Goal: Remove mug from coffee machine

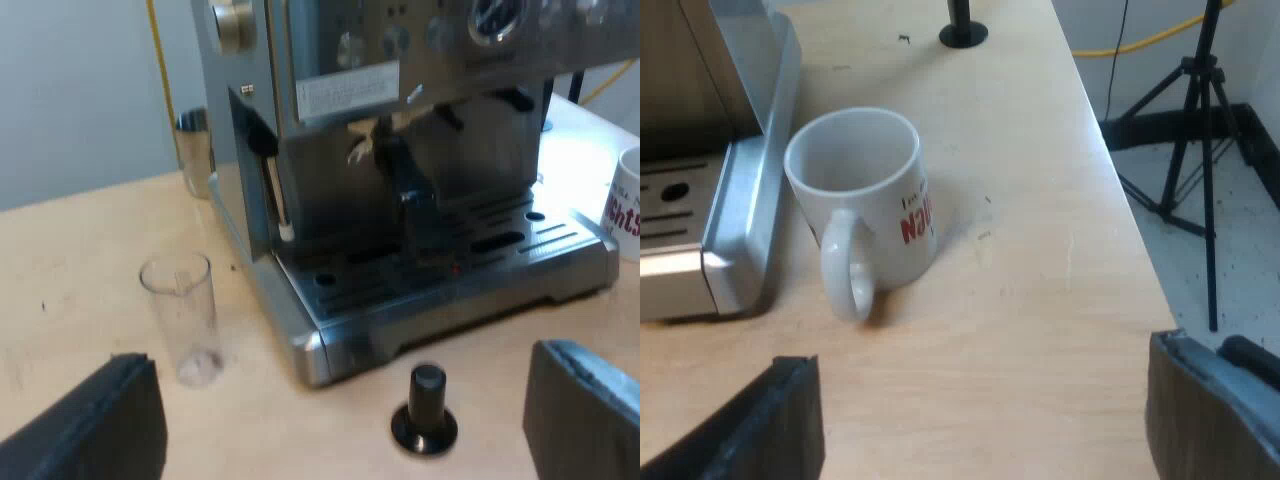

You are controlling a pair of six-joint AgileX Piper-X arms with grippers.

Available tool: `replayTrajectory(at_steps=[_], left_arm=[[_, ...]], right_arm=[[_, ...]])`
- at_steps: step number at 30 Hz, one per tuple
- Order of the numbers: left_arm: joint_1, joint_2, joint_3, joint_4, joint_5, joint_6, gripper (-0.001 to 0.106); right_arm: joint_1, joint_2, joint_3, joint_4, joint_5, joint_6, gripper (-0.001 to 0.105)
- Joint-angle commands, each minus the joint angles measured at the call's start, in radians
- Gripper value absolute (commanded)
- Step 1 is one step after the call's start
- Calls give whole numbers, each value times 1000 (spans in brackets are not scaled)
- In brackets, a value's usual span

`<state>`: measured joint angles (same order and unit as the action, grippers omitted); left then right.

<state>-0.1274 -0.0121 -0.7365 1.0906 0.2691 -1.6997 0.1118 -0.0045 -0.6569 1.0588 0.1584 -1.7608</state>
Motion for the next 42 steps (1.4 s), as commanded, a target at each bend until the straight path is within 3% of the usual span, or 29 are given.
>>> replayTrajectory(at_steps=[1,13,19,42], left_arm=[[0,-39,16,10,-12,-1,87],[0,-39,171,-72,-18,-1,87],[0,-39,231,-104,-18,-1,87],[0,-39,242,-111,-18,-2,87]], right_arm=[[-4,-48,11,16,-5,-17,69],[-4,-48,132,-31,0,-17,69],[-4,-48,137,-41,0,-13,69],[-4,-48,137,-43,2,-4,69]])
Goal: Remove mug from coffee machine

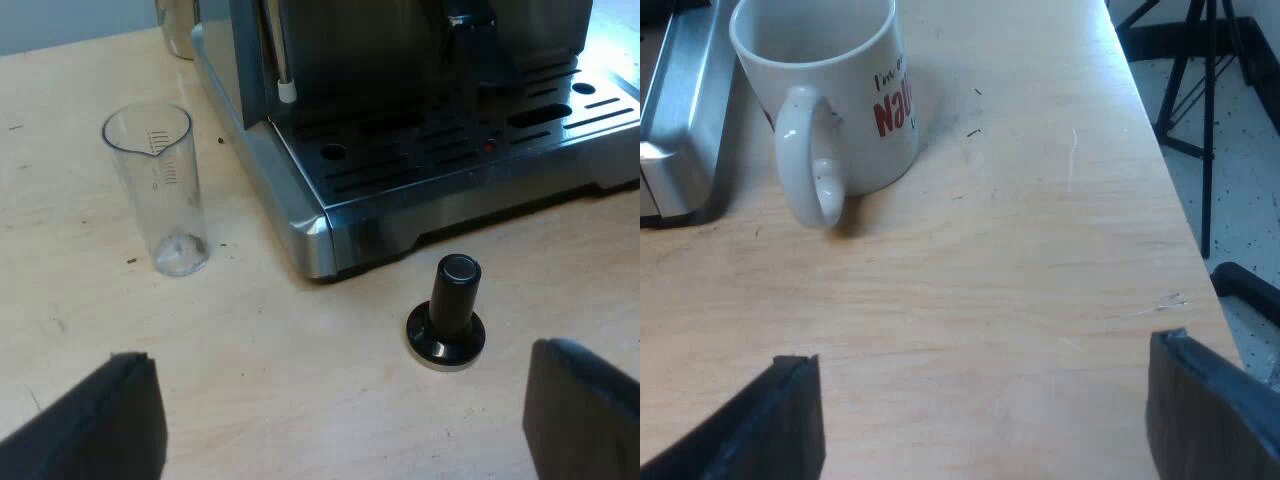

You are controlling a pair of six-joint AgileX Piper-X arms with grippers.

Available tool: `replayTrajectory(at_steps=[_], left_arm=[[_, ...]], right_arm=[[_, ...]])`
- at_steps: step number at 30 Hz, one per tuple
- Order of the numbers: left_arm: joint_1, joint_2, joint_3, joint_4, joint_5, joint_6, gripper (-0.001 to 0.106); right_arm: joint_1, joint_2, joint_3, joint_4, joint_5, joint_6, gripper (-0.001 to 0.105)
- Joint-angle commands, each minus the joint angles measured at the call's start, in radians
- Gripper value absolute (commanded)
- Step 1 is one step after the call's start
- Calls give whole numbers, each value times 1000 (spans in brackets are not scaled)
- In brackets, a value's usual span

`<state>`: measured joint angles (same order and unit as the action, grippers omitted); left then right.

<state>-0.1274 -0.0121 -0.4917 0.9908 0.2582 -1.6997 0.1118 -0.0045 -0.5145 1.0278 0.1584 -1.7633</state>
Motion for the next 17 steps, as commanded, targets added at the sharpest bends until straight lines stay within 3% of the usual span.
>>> replayTrajectory(at_steps=[1,12,17], left_arm=[[0,-41,-3,-11,-7,-2,87],[-8,-41,-3,-11,-7,-2,87],[-50,-41,-3,-11,-7,-2,87]], right_arm=[[-4,-48,-6,-12,2,-2,69],[-4,-48,-6,-12,2,-2,69],[-4,-48,-6,-12,2,-2,69]])
